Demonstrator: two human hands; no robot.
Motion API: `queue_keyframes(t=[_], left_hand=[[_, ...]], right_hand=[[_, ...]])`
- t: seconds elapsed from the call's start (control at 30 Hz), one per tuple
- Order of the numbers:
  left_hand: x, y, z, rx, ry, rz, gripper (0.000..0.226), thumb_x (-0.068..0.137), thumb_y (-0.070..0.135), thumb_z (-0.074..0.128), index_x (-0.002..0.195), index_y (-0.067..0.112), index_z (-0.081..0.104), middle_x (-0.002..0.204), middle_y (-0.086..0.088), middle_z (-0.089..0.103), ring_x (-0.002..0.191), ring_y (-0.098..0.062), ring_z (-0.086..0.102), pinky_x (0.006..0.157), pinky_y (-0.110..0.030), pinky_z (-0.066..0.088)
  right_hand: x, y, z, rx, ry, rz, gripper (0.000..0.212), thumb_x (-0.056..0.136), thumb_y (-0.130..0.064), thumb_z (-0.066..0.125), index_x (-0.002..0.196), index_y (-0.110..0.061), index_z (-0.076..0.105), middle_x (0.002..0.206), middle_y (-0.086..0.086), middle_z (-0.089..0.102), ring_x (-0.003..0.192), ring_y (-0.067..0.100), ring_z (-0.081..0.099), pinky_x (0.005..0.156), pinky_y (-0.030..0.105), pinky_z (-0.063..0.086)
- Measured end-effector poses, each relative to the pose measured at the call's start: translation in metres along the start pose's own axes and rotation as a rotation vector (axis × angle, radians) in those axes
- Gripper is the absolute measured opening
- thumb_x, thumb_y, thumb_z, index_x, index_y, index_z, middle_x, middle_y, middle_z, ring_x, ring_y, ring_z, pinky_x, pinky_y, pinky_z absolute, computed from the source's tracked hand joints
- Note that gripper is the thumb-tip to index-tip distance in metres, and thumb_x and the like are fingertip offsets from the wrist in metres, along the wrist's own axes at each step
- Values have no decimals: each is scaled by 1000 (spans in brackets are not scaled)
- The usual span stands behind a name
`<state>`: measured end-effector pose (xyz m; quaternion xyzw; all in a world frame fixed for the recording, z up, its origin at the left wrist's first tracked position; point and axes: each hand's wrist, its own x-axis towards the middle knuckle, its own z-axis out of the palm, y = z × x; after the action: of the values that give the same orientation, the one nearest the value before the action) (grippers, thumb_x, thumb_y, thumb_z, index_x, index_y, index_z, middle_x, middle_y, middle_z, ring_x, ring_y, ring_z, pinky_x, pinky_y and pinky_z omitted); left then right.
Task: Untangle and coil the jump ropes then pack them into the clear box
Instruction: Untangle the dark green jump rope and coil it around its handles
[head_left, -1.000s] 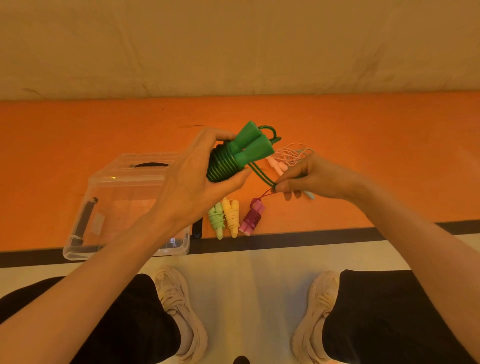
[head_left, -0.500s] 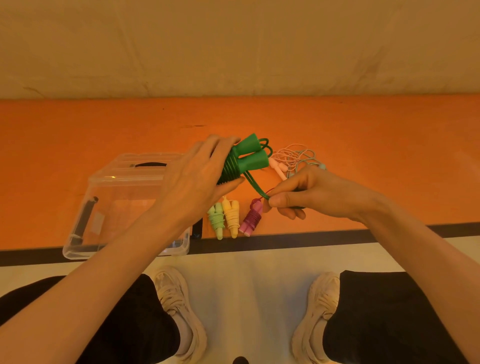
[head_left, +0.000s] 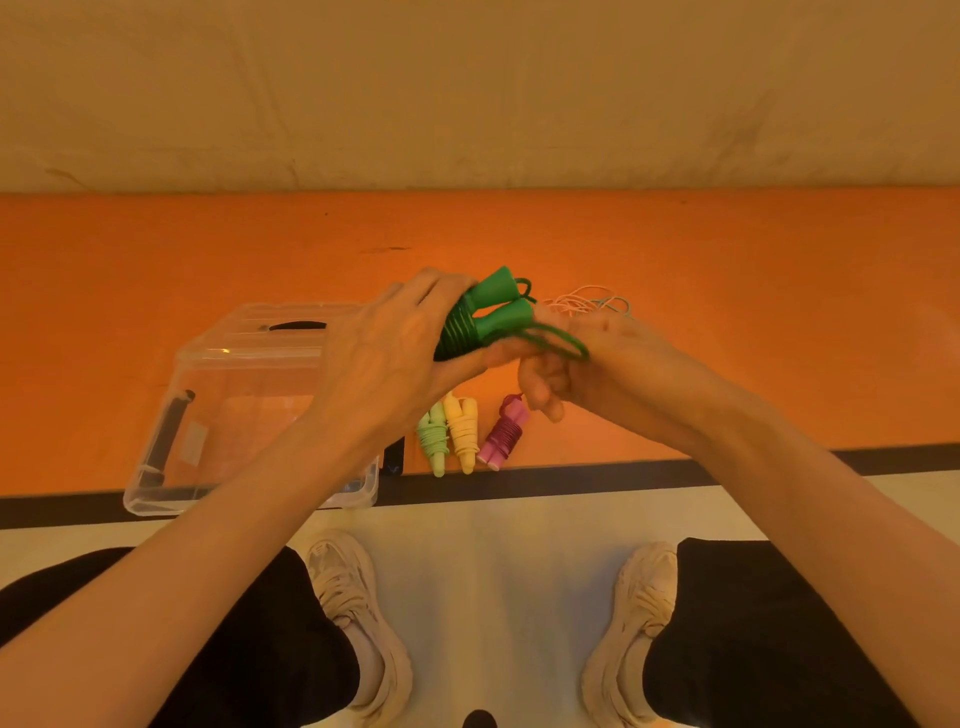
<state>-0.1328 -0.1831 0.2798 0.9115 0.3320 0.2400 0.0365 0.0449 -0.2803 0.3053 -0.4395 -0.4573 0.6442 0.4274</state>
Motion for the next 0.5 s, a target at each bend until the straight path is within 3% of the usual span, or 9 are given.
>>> queue_keyframes(t=[0.07,0.13,0.27,0.33,0.43,0.5], left_hand=[[-1,0,-1,-8,-8,-39,62,83,71,37,117,25,60,97,7,63,81,-16,62,53,-32,44],[-2,0,-1,-72,-46,-90,48,83,69,46,107,29,60,81,11,59,75,-14,58,54,-32,42],[-6,1,1,-243,-161,-188,42,81,66,54,100,30,64,66,9,55,63,-6,52,55,-33,41],[-6,5,2,-297,-190,-179,41,81,64,56,103,30,65,68,7,58,64,-5,54,55,-30,40],[-5,9,2,-334,-205,-130,31,81,63,56,98,38,60,72,11,59,69,-2,54,53,-25,38],[-5,12,2,-304,-218,-108,24,80,66,54,93,45,52,73,13,58,69,-3,54,55,-28,40]], right_hand=[[-1,-6,-4,46,54,-41,40,93,-31,43,97,-2,70,66,7,63,57,16,55,62,23,48],[-4,-11,-7,-18,188,-124,29,91,-23,49,95,-4,70,65,3,64,57,13,56,61,21,48],[-6,-10,-14,-425,482,-265,14,86,-8,66,98,-11,74,69,2,68,60,10,58,59,21,46],[-5,-7,-11,-578,488,-301,15,83,-11,71,97,-14,75,79,8,68,70,20,57,62,25,43],[-1,-1,-1,-572,496,-327,17,82,-12,72,99,-15,75,81,7,63,69,6,54,60,15,41],[4,2,8,-589,499,-384,18,84,-11,71,102,-14,74,83,5,61,72,4,55,60,19,47]])
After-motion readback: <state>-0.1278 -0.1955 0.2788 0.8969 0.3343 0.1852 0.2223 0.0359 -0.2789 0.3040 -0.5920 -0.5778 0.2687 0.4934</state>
